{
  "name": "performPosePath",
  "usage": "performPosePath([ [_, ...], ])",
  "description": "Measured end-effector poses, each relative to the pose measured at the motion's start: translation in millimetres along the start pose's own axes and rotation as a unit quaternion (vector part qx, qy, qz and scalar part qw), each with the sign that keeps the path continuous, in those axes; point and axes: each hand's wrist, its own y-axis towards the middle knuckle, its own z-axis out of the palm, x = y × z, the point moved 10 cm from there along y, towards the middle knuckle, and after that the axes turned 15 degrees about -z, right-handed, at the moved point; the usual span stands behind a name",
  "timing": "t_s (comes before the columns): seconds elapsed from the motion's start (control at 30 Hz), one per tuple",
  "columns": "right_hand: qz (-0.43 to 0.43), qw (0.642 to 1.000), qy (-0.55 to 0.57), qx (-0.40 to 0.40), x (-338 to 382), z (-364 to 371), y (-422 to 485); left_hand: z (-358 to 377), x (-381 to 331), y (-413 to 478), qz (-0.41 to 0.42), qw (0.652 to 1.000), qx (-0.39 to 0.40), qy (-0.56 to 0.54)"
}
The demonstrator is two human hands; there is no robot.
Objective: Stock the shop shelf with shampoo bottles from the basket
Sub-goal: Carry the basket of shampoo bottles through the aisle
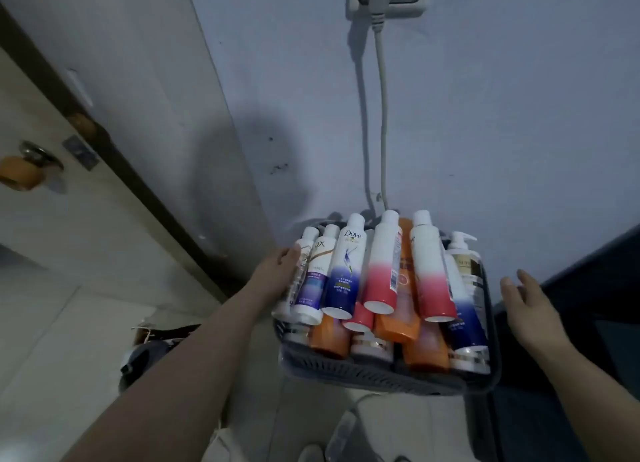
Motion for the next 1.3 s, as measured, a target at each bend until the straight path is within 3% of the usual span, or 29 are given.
performPosePath([
  [0.33,0.124,0.978,0.153,0.071,-43.1,46.3,-1.1,13.2,17.0,17.9,-0.027,0.993,0.052,-0.099],
  [0.43,0.161,0.968,0.185,0.054,-47.6,55.0,-6.6,13.3,10.9,17.6,-0.011,0.991,0.07,-0.109],
  [0.57,0.155,0.966,0.205,0.017,-40.2,55.5,-9.8,15.9,-6.3,7.0,0.059,0.985,0.088,-0.135],
  [0.77,0.094,0.967,0.229,-0.067,-33.1,43.1,-8.4,23.1,5.7,20.4,0.044,0.973,0.127,-0.186],
  [1.0,0.066,0.973,0.216,-0.037,-31.4,50.7,-3.0,23.5,0.2,14.6,0.068,0.974,0.128,-0.172],
  [1.3,0.044,0.974,0.213,-0.07,-21.8,44.8,-7.2,22.7,-1.3,0.3,0.04,0.977,0.116,-0.177],
])
